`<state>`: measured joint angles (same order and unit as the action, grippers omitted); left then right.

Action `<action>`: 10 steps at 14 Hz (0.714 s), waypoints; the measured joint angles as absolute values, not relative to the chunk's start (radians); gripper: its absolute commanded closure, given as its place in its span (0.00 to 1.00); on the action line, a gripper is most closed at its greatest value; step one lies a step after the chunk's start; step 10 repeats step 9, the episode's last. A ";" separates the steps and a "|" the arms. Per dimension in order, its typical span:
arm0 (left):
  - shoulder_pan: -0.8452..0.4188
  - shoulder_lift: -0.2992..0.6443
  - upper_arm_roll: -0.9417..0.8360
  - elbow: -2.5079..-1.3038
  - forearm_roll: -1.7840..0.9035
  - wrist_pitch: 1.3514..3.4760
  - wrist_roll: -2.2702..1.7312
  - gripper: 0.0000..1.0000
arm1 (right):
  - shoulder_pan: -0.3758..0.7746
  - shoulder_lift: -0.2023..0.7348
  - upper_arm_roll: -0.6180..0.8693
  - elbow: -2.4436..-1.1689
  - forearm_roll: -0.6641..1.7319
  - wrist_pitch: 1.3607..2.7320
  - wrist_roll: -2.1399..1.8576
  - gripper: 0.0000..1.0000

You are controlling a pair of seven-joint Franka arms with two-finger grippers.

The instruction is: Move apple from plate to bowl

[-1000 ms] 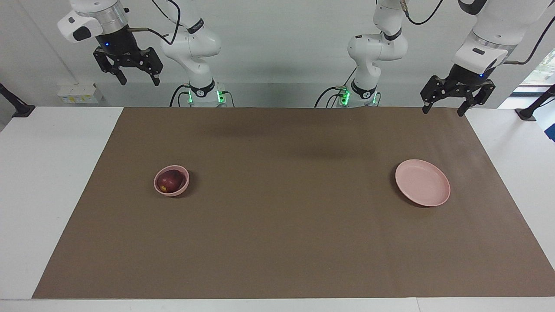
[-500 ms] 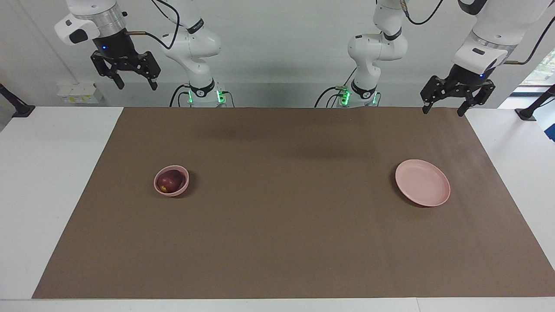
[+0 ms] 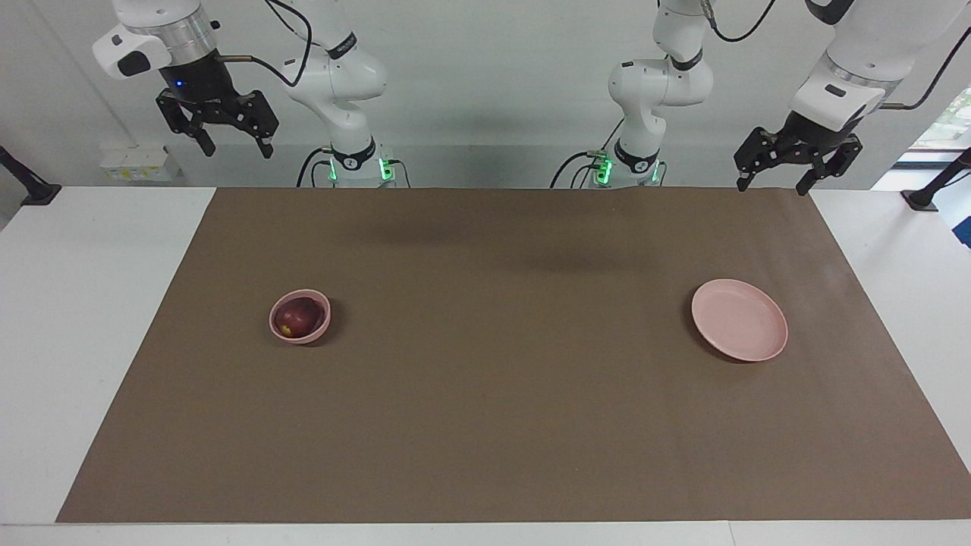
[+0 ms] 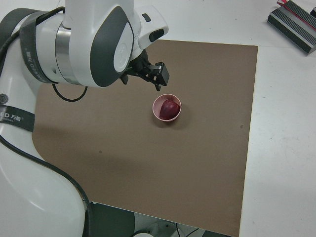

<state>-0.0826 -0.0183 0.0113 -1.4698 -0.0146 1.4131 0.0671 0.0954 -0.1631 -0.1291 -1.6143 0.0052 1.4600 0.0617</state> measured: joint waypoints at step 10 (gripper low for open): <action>-0.083 -0.042 0.006 -1.470 -0.012 1.383 0.067 0.00 | 0.096 -0.163 -0.129 -1.614 0.005 1.460 0.062 0.00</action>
